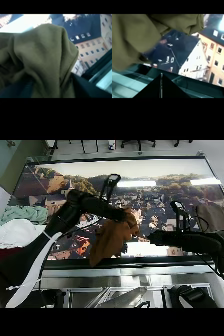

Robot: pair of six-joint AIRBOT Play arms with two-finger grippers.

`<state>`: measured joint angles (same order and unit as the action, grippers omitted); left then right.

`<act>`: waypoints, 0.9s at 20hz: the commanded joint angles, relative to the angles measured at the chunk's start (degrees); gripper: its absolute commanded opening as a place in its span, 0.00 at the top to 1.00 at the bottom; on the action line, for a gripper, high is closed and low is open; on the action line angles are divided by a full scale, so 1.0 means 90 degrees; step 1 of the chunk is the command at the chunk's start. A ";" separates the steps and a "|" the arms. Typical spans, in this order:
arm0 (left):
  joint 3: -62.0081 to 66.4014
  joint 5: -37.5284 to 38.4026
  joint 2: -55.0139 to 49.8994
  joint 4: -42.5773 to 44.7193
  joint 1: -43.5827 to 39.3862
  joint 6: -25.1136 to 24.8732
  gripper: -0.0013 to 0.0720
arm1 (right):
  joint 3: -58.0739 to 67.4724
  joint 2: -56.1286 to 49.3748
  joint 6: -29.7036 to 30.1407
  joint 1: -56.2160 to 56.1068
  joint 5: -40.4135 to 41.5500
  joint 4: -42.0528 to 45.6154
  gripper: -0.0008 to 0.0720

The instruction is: Fold the shirts.

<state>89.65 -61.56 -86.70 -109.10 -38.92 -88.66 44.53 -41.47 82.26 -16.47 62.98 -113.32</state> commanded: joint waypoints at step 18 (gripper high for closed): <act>-0.6970 0.0607 0.3077 -0.2261 0.2878 -0.0767 0.20 | -0.0318 -0.0461 -0.0359 -0.0022 0.0413 -0.0211 0.19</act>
<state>37.47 -63.48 -57.65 -121.91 -14.98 -89.27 43.79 -43.42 81.32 -16.47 62.13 -113.36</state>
